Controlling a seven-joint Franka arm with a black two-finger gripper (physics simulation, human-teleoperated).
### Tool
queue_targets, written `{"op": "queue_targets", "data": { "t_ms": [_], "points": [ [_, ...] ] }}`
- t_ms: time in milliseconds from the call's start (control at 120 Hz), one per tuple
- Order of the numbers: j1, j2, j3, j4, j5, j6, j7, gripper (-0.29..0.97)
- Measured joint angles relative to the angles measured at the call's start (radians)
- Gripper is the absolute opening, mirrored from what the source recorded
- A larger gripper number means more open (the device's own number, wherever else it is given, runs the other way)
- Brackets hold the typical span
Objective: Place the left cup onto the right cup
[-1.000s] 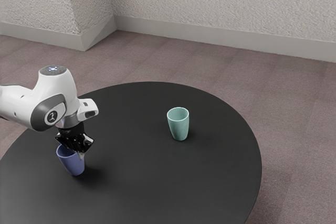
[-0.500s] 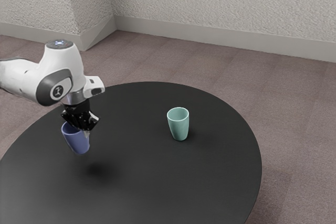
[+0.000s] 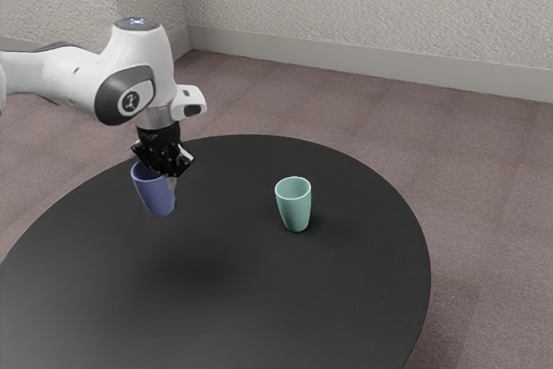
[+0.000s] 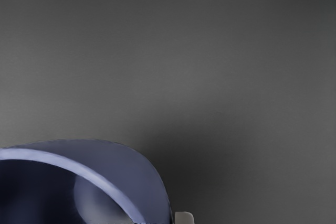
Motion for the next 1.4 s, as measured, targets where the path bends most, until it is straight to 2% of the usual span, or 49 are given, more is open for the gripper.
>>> {"op": "queue_targets", "data": {
  "t_ms": [375,700,975,1400],
  "points": [
    [0.016,0.126,-0.036,0.217,-0.014,-0.084,0.034,-0.10],
    [0.013,0.138,-0.115,0.271,-0.034,-0.129,0.051,-0.10],
    [0.012,0.178,-0.191,0.382,-0.036,-0.191,0.042,-0.10],
    [0.012,0.279,-0.222,0.531,-0.026,-0.259,0.027,-0.10]
  ]
}}
